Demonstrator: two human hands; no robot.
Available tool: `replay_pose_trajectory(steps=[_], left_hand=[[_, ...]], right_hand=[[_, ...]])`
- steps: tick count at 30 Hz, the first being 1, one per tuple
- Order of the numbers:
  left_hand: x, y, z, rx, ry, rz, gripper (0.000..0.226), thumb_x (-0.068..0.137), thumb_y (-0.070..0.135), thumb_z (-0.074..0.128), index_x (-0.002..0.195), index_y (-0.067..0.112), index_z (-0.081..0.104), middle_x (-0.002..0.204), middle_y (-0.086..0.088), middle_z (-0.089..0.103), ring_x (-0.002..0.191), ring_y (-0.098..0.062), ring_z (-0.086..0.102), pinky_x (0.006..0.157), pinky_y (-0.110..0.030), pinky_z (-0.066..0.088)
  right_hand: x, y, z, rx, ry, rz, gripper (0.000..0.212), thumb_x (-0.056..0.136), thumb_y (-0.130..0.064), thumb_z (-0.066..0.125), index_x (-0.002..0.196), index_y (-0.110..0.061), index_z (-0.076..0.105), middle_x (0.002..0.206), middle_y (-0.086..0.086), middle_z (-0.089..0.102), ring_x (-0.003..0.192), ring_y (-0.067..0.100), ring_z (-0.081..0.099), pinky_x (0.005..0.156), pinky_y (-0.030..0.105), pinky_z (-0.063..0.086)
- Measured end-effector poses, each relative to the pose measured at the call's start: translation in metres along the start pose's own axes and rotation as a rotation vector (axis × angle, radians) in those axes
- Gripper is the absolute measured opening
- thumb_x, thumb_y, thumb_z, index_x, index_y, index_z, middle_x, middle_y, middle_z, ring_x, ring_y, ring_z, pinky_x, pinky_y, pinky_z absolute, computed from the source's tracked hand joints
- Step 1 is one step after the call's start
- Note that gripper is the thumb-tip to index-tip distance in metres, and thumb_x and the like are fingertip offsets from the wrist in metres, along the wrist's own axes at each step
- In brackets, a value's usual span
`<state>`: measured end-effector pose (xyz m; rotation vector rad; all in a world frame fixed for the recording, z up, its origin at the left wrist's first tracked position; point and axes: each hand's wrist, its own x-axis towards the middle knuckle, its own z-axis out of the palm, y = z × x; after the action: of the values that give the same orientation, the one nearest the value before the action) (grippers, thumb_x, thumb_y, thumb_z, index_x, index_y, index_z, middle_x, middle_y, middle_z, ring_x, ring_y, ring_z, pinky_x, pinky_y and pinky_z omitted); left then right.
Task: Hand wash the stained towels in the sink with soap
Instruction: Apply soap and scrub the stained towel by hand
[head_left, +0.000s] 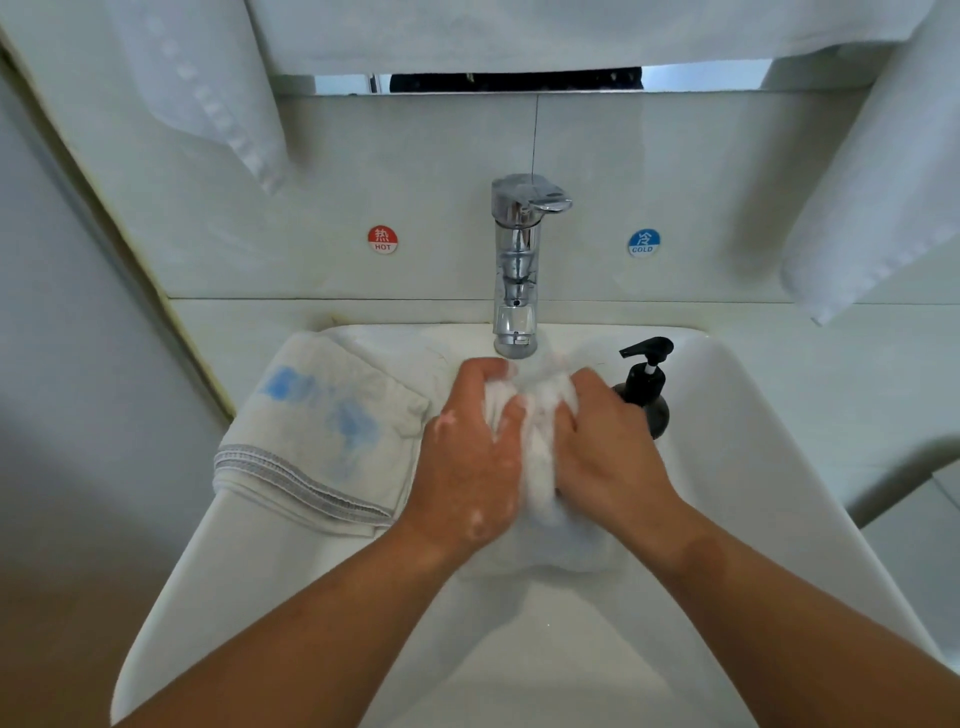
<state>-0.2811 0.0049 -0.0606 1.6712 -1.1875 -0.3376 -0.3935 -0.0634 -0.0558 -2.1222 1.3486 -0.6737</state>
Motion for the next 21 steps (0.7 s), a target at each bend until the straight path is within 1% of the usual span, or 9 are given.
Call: replay_pose_trajectory(steps=[2,5,7,9,12,15,18,19,21], left_hand=[[0.009,-0.003,-0.002,0.020,0.048,-0.091,0.024,0.102,0.035,0.049,0.124,0.026,0.052,0.099,0.015,0.059,0.096,-0.012,0.058,0.078,-0.019,0.037],[0.010,-0.011,-0.002,0.136,0.003,-0.234,0.019,0.106,0.026,0.045,0.123,0.022,0.052,0.108,0.001,0.063,0.105,-0.026,0.060,0.078,-0.023,0.034],[0.004,-0.012,-0.001,0.192,-0.084,-0.217,0.018,0.107,0.027,0.041,0.121,0.024,0.052,0.108,-0.003,0.066,0.098,-0.025,0.061,0.073,-0.024,0.034],[-0.004,-0.008,0.001,0.145,-0.129,-0.139,0.017,0.106,0.030,0.042,0.120,0.027,0.053,0.108,0.001,0.068,0.096,-0.022,0.064,0.078,-0.028,0.042],[-0.004,0.000,0.001,0.021,-0.020,-0.042,0.019,0.104,0.030,0.048,0.122,0.028,0.052,0.102,0.005,0.067,0.089,-0.016,0.064,0.078,-0.026,0.044],[0.007,0.000,0.003,0.045,0.106,-0.141,0.018,0.104,0.025,0.048,0.122,0.023,0.052,0.100,0.005,0.062,0.091,-0.021,0.060,0.072,-0.019,0.033],[0.002,-0.008,0.004,0.179,-0.005,-0.190,0.018,0.106,0.024,0.043,0.121,0.020,0.052,0.103,-0.005,0.067,0.099,-0.032,0.064,0.069,-0.024,0.033],[-0.003,-0.009,0.004,0.198,-0.060,-0.155,0.018,0.106,0.025,0.042,0.121,0.021,0.052,0.103,-0.008,0.069,0.097,-0.032,0.065,0.069,-0.026,0.035],[-0.011,-0.004,0.004,0.145,-0.082,-0.048,0.018,0.106,0.029,0.044,0.121,0.025,0.052,0.100,-0.001,0.069,0.091,-0.023,0.066,0.071,-0.024,0.039]], right_hand=[[-0.012,-0.005,0.005,-0.050,-0.078,-0.075,0.005,0.103,-0.023,0.045,0.101,-0.019,0.042,0.089,0.001,0.049,0.085,0.025,0.048,0.066,0.030,0.026],[-0.016,-0.013,0.012,0.030,-0.021,-0.198,0.003,0.100,-0.023,0.049,0.099,-0.024,0.046,0.089,-0.001,0.057,0.082,0.025,0.052,0.068,0.035,0.034],[-0.007,-0.013,0.011,0.094,0.051,-0.148,0.007,0.099,-0.022,0.050,0.106,-0.021,0.054,0.090,0.006,0.063,0.082,0.029,0.058,0.072,0.038,0.043],[0.003,-0.008,0.007,0.081,0.068,-0.054,0.008,0.101,-0.021,0.048,0.106,-0.018,0.052,0.089,0.009,0.061,0.084,0.033,0.058,0.069,0.037,0.040],[0.003,0.001,0.004,-0.034,-0.027,0.006,0.007,0.103,-0.023,0.043,0.102,-0.016,0.046,0.083,0.001,0.050,0.088,0.031,0.054,0.067,0.033,0.031],[-0.011,-0.003,0.010,-0.016,-0.084,-0.099,0.008,0.102,-0.024,0.045,0.096,-0.019,0.043,0.082,-0.002,0.051,0.082,0.024,0.049,0.065,0.033,0.028],[-0.011,-0.010,0.012,0.096,0.022,-0.160,0.005,0.100,-0.024,0.051,0.096,-0.023,0.047,0.089,0.006,0.062,0.080,0.027,0.055,0.066,0.033,0.033],[-0.006,-0.009,0.011,0.123,0.052,-0.135,0.001,0.099,-0.023,0.051,0.099,-0.022,0.051,0.090,0.009,0.063,0.082,0.030,0.057,0.068,0.034,0.036],[0.004,-0.005,0.005,0.109,0.062,-0.040,0.010,0.101,-0.021,0.048,0.107,-0.017,0.054,0.093,0.012,0.063,0.088,0.034,0.058,0.070,0.034,0.038]])
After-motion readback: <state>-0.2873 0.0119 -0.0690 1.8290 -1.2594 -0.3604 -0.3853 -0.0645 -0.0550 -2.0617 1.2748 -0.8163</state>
